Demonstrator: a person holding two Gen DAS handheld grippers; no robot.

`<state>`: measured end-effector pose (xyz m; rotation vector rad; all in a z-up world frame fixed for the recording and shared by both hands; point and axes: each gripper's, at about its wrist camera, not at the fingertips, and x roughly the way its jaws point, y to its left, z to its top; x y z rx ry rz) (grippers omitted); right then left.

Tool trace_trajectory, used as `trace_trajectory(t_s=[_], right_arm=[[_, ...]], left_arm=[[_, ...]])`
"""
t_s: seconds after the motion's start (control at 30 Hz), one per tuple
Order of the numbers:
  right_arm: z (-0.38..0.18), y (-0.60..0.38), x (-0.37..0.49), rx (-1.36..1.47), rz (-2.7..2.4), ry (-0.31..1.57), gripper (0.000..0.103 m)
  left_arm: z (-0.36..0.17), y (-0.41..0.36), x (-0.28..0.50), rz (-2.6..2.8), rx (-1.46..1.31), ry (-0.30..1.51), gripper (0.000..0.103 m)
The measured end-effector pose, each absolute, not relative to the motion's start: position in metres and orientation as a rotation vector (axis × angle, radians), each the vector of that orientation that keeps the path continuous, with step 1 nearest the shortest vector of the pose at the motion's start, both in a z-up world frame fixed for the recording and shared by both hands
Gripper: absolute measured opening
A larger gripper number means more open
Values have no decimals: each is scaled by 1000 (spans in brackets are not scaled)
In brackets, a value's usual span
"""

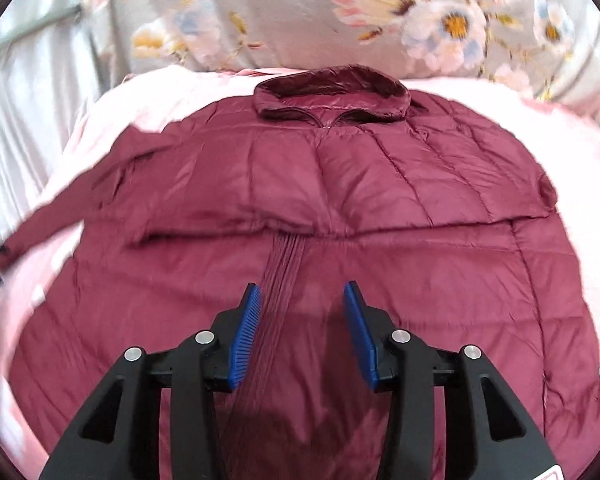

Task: Fold large clothes

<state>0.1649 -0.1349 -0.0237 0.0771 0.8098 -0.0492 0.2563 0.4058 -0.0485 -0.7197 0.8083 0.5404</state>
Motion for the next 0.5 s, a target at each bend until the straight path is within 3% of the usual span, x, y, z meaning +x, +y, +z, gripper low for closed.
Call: trace_trajectory(t_s=[0.1, 0.13, 0.17, 0.23, 0.5], right_arm=[[-28, -124, 163, 15, -64, 810, 49], [-28, -122, 165, 3, -73, 814, 51], [-30, -122, 167, 0, -77, 822, 53], [-32, -125, 168, 17, -76, 834, 55], [-31, -134, 163, 91, -82, 816, 58]], left_arm=[[-54, 421, 263, 533, -739, 795, 61], [-53, 419, 266, 535, -718, 790, 53], [-51, 414, 271, 520, -686, 788, 34], [-49, 404, 281, 477, -652, 804, 8], [18, 316, 296, 289, -533, 685, 4]])
